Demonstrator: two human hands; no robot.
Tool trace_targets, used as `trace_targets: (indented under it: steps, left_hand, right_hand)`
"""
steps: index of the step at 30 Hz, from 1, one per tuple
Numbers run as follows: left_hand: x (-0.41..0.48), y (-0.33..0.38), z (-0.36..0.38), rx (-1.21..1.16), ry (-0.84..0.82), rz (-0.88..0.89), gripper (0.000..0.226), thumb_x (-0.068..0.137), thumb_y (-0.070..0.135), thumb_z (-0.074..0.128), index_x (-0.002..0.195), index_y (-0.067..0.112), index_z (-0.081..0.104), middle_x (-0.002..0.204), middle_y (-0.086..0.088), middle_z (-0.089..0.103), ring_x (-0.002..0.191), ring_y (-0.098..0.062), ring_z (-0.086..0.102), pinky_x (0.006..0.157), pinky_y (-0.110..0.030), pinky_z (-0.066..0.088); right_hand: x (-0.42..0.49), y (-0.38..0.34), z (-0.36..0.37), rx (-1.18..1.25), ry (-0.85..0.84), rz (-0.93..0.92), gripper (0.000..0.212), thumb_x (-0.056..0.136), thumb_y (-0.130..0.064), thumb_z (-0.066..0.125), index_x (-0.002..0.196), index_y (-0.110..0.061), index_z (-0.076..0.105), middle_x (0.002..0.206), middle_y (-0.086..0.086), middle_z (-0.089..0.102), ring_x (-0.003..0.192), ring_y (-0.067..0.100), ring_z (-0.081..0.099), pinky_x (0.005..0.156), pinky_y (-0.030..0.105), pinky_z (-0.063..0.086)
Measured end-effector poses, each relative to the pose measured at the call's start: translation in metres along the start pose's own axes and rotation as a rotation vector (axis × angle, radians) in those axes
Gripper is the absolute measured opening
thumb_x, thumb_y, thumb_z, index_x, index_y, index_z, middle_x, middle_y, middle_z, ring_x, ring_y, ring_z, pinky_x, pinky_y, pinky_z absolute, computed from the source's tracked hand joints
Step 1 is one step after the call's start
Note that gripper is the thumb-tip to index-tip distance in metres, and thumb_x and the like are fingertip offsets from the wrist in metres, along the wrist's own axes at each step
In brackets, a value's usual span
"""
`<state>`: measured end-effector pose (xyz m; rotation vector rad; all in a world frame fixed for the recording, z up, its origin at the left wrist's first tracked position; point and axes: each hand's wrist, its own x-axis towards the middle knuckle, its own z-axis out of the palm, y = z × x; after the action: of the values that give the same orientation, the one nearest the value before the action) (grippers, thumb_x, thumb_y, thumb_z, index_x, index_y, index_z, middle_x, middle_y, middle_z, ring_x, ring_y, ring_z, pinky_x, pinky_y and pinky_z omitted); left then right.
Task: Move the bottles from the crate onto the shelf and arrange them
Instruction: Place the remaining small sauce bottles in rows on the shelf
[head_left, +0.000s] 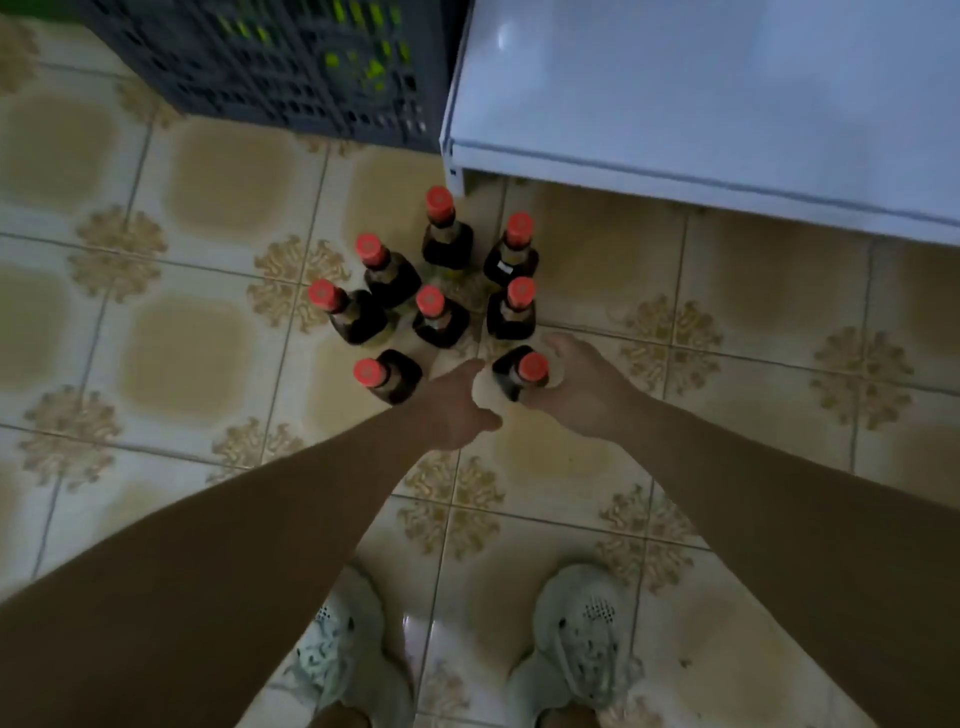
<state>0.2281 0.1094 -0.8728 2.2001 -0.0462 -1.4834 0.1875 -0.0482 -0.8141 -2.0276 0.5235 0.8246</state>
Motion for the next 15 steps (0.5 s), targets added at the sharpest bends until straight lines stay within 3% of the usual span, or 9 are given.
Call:
trace_targets:
  steps: [2,3,6,9,12,15]
  left_hand:
    - [0.031,-0.008,0.012,-0.011,0.015,0.019,0.086,0.092,0.024,0.06,0.151,0.029,-0.002,0.157,-0.006,0.018,0.107,-0.026,0.056,0.068,-0.028,0.044]
    - [0.043,-0.011,0.017,-0.019,0.019,0.034,0.086,0.092,0.021,0.059,0.15,0.029,-0.004,0.156,-0.006,0.02,0.109,-0.029,0.054,0.067,-0.027,0.043]
    - [0.064,-0.019,0.029,-0.022,-0.022,0.079,0.084,0.092,0.016,0.057,0.151,0.031,-0.002,0.155,-0.005,0.024,0.106,-0.022,0.05,0.074,-0.028,0.045]
    - [0.057,-0.023,0.034,-0.04,-0.057,0.086,0.084,0.091,0.018,0.059,0.151,0.031,0.002,0.157,-0.005,0.02,0.127,-0.026,0.044,0.087,-0.027,0.041]
    - [0.018,-0.018,0.025,-0.1,-0.017,0.103,0.091,0.089,0.015,0.062,0.151,0.031,-0.003,0.158,0.0,0.012,0.136,-0.026,0.035,0.085,-0.023,0.038]
    - [-0.05,-0.005,0.003,-0.092,0.003,0.158,0.101,0.083,0.018,0.07,0.15,0.032,-0.005,0.159,0.005,0.01,0.143,-0.021,0.023,0.095,-0.021,0.03]
  right_hand:
    - [0.033,0.024,0.023,0.044,-0.005,-0.064,0.037,0.086,-0.008,0.067,0.12,-0.007,0.052,0.118,0.013,0.056,0.107,0.03,0.053,0.09,0.039,0.042]
    - [0.046,0.034,0.031,0.052,0.017,-0.087,0.032,0.087,-0.008,0.066,0.116,-0.009,0.053,0.109,0.008,0.057,0.099,0.026,0.053,0.084,0.034,0.04]
    - [0.063,0.05,0.044,0.074,0.131,-0.111,0.035,0.088,-0.016,0.066,0.121,-0.013,0.053,0.105,0.0,0.055,0.094,0.017,0.05,0.079,0.026,0.039]
    - [0.054,0.046,0.039,0.135,0.214,-0.09,0.032,0.088,-0.021,0.067,0.117,-0.017,0.054,0.103,-0.005,0.055,0.098,0.017,0.052,0.078,0.025,0.04]
    - [0.017,0.021,0.021,0.175,0.233,-0.097,0.029,0.087,-0.026,0.068,0.11,-0.024,0.049,0.091,-0.016,0.051,0.086,0.009,0.052,0.068,0.018,0.039]
    - [-0.049,-0.026,-0.005,0.201,0.261,-0.142,0.027,0.087,-0.029,0.067,0.107,-0.026,0.049,0.09,-0.017,0.052,0.083,0.001,0.052,0.068,0.018,0.041]
